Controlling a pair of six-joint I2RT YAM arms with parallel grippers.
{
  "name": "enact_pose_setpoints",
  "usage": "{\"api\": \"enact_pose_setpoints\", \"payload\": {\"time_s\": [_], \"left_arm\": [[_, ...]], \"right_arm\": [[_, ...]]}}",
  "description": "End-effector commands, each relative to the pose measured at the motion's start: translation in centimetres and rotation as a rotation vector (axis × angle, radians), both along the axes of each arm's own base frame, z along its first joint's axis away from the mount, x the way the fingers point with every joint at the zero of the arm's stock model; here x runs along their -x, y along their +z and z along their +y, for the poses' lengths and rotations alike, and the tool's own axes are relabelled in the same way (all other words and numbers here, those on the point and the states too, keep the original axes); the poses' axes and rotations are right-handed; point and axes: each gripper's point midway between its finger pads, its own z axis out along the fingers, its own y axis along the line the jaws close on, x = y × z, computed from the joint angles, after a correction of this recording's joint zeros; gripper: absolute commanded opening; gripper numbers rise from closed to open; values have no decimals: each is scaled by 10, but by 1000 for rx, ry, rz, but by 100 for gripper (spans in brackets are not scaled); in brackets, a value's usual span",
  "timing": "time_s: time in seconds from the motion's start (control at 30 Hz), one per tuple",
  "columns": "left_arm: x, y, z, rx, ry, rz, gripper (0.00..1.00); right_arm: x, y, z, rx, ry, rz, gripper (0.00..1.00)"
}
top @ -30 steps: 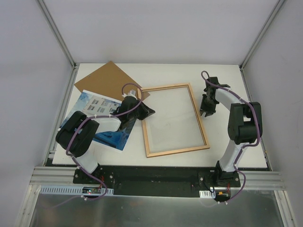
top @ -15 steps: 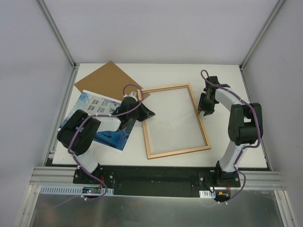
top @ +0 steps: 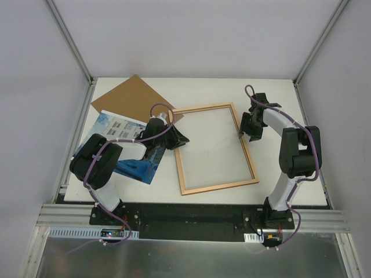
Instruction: Put the photo into the frame
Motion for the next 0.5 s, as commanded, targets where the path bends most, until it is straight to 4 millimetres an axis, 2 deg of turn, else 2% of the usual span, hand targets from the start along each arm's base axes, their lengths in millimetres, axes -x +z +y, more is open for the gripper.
{"api": "enact_pose_setpoints", "payload": {"time_s": [0.0,0.47], "left_arm": [[2,-5,7,-16,-28,5,32],[-6,-12,32,-105,-6,45,34]], "right_arm": [[-4,15,9,-40,24,-66,57],[3,4,13,-62,35,-71,63]]}}
